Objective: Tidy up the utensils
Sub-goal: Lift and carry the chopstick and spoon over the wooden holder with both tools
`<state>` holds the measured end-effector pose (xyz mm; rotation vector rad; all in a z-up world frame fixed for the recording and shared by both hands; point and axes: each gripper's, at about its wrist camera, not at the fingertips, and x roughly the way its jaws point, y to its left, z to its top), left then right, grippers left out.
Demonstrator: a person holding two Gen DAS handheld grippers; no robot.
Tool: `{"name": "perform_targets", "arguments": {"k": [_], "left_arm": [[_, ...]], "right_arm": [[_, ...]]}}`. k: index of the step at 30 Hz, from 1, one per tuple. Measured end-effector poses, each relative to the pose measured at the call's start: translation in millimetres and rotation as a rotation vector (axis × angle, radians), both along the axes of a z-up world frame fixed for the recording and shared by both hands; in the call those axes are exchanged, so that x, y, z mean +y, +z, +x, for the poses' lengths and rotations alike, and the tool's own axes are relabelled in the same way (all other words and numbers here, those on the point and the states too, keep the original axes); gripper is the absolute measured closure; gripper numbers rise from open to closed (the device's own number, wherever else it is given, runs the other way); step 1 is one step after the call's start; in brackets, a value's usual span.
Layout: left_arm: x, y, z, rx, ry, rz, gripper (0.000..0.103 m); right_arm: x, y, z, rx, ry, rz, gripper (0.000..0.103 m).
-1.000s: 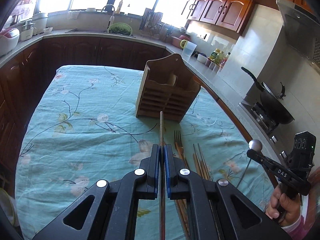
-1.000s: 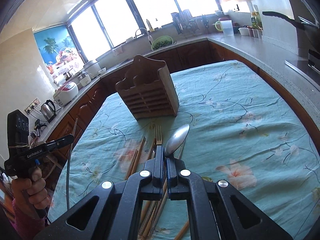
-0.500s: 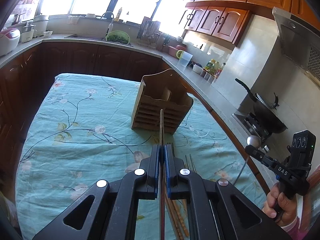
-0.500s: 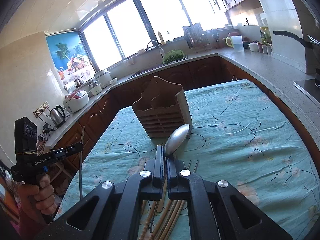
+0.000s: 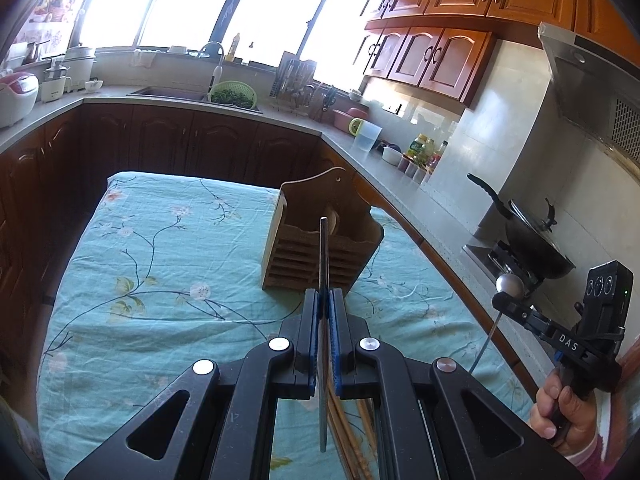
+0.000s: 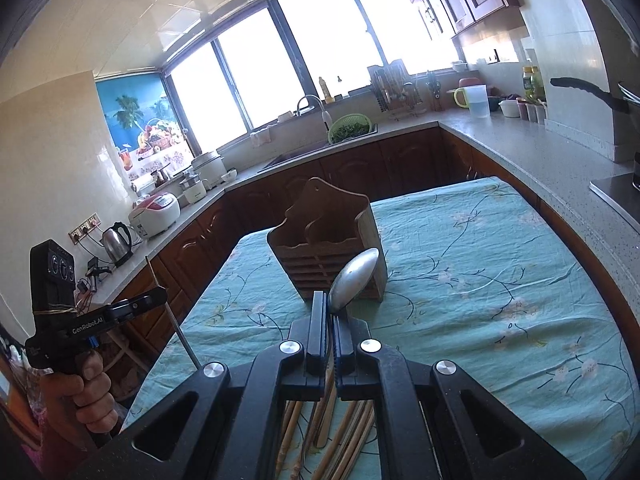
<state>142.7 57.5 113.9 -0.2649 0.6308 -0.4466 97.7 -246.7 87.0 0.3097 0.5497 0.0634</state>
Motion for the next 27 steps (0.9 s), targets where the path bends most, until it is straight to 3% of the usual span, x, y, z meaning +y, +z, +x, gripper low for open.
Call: {"name": "perform_targets", "arguments": {"k": [6, 16, 20, 27], "left_arm": [[-4, 20, 29, -0.072, 0.025, -0.003, 0.1], [-26, 54, 116, -0.278, 0.14, -0.019, 0.1], [-36, 35, 153, -0.307, 0.203, -0.038, 0.1], [-68, -37, 181, -0.27, 0.241, -0.001, 0.1]], "right_arm": [[-4, 24, 34, -0.078, -0.02, -0.027, 0.101], [3, 61, 129, -0.268, -0.087, -0.159, 0.101], [0, 43, 163, -0.277, -0.116, -0.198, 0.101], [5, -13, 191, -0.176, -0.072, -0.218, 0.101]]}}
